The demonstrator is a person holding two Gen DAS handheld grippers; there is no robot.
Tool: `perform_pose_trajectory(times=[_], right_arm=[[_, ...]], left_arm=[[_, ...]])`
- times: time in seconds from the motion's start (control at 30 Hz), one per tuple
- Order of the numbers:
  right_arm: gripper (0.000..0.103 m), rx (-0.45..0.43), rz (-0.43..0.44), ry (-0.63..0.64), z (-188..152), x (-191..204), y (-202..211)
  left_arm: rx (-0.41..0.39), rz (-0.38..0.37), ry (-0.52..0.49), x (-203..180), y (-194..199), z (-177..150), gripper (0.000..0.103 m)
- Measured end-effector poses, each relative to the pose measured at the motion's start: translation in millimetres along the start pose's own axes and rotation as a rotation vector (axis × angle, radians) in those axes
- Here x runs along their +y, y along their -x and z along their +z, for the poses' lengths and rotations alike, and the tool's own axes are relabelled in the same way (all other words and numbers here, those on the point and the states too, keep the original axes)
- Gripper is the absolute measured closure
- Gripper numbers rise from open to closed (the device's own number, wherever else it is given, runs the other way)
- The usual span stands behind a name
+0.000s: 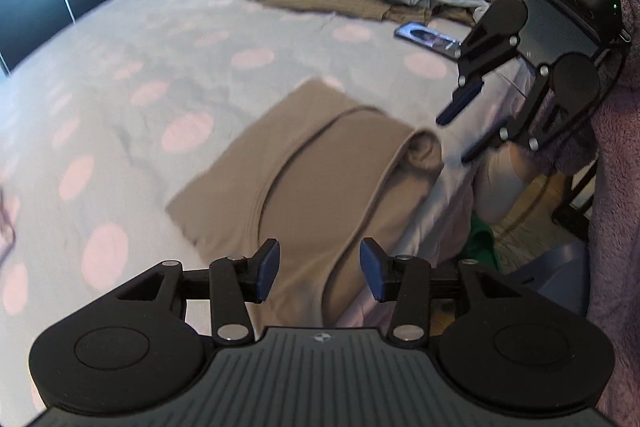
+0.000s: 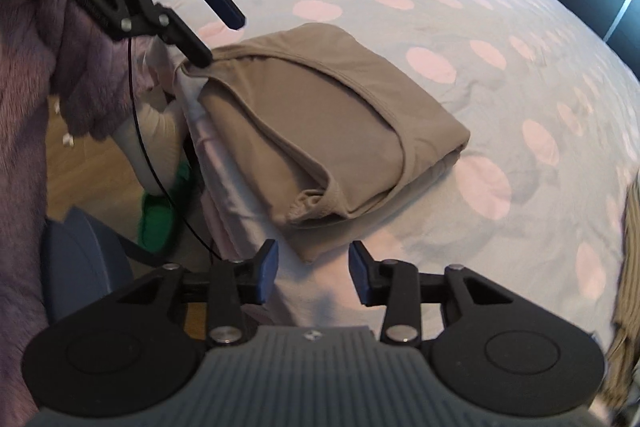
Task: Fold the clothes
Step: 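Open both grippers and release the folded shirt on the bed, then grasp the folded shirt edge again with both grippers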
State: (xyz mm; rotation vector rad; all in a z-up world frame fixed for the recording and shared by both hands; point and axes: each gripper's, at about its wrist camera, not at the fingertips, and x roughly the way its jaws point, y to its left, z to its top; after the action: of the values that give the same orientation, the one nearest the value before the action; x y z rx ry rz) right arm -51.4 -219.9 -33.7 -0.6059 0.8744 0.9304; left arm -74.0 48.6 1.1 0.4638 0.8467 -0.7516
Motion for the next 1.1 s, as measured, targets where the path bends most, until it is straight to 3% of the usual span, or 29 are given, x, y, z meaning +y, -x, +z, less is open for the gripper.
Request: perform_pose_trajectory(times=[0.43,0.57,0.73,0.87,0.97,1.07,1.1], right_arm=[[0.059,0.028,0.016,-0.169,0.2,6.5,-19.5],[0.059,0.016,0.039,-0.291,1.8,-1.9,-21.3],[0.059,0.000,0.069,-0.451,3.8,-13.0,-23.9],[0.061,-0.001,0.069,-0.526,2.5,-17.8,-27.9],[0.071,-0.019,0.053,-0.545,2.0,-18.3,-24.6],[0.096,-0.037,0.025,-0.544,1.3,-17.6,-21.4],[0.097,-0.038,0.015,-0.533,1.7,-17.1,-19.4]], left_arm=[[0.012,-0.028,-0.103,-29.3,-43.6,17.1,0.061],[0.014,-0.010,-0.093,-29.4,-59.0,22.6,0.075],[0.038,0.000,-0.103,-30.2,-79.9,28.9,0.081],[0.053,-0.022,-0.127,-33.1,-86.7,30.8,0.097],[0.051,-0.038,-0.129,-34.4,-83.3,33.0,0.103],[0.058,-0.043,-0.135,-36.1,-79.9,32.4,0.103],[0.061,-0.037,-0.140,-37.1,-79.5,31.6,0.103]])
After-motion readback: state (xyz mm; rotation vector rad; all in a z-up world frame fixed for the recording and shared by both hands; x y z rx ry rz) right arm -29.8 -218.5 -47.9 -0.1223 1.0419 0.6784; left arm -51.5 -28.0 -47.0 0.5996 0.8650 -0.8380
